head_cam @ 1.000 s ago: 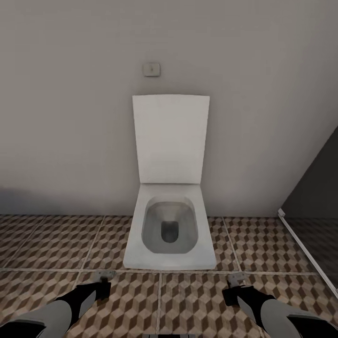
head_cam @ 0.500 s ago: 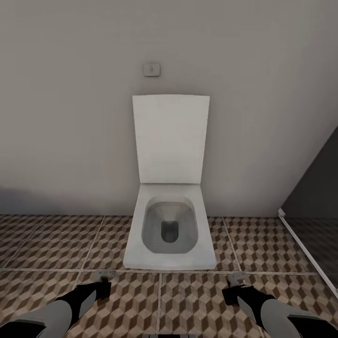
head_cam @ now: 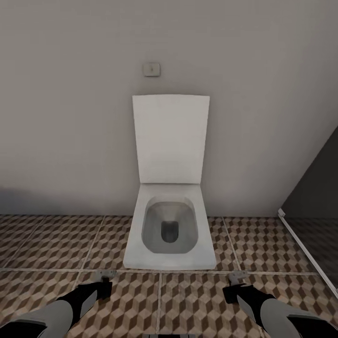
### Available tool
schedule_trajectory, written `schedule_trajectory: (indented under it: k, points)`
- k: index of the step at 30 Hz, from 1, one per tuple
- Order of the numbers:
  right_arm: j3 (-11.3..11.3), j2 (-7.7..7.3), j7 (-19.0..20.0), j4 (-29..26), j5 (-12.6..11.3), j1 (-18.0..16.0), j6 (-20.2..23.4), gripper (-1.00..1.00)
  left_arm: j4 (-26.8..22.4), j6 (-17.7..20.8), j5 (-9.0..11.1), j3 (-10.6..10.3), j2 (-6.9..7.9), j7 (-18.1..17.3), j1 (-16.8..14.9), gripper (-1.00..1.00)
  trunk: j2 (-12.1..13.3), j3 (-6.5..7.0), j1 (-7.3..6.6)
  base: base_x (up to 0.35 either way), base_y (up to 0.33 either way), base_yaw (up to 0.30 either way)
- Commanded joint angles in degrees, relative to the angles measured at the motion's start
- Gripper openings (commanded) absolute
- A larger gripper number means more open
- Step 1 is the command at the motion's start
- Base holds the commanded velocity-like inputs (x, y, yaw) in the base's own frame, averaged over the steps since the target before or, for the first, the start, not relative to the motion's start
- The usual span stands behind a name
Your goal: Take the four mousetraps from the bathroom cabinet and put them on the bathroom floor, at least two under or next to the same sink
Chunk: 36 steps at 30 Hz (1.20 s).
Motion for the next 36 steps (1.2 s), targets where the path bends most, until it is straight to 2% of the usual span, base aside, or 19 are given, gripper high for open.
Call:
schedule_trajectory:
  k: [1, 4, 6, 8, 11, 22, 36]
  points:
    - [-0.29, 0.28, -0.40, 0.05, 0.45, -0.05, 0.21, -1.00, -0.12, 0.41, 0.53, -0.56, -0.41, -0.07, 0.01, -1.00, -0.02, -0.04, -0.01, 0.000, 0.000, 0.000]
    - [-0.20, 0.98, -0.85, 0.01, 0.47, -0.05, 0.36, -1.00, -0.15, 0.46, -0.31, -0.73, -1.20, -0.07, 0.04, -1.00, -0.02, -0.04, -0.01, 0.000, 0.000, 0.000]
    - [-0.19, 1.08, -0.91, -0.12, 0.50, -0.05, 0.37, -1.00, -0.18, 0.39, -1.53, -0.72, -1.34, -0.04, 0.02, -1.00, -0.02, -0.04, -0.01, 0.000, 0.000, 0.000]
    - [-0.12, 1.14, -0.95, -0.25, 0.51, -0.05, 0.33, -1.00, -0.21, 0.11, -3.87, -0.65, -1.43, 0.00, 0.04, -1.00, -0.02, -0.04, -0.01, 0.000, 0.000, 0.000]
    - [-0.10, 1.16, -0.97, -0.29, 0.52, -0.05, 0.37, -1.00, -0.20, -0.02, -5.32, -0.54, -1.46, 0.37, 0.00, -1.00, -0.02, -0.04, -0.01, 0.000, 0.000, 0.000]
    - [-0.09, 1.11, -0.97, -0.31, 0.52, -0.05, 0.14, -1.00, -0.13, -0.21, -5.67, -0.60, -1.39, 0.81, -0.01, -1.00, -0.02, -0.04, -0.01, 0.227, 0.000, 0.000]
    - [-0.09, 1.08, -0.97, -0.31, 0.52, -0.05, 0.05, -1.00, -0.13, -0.16, -5.58, -0.46, -1.31, 0.91, 0.01, -1.00, -0.02, -0.04, -0.01, 0.076, 0.000, 0.000]
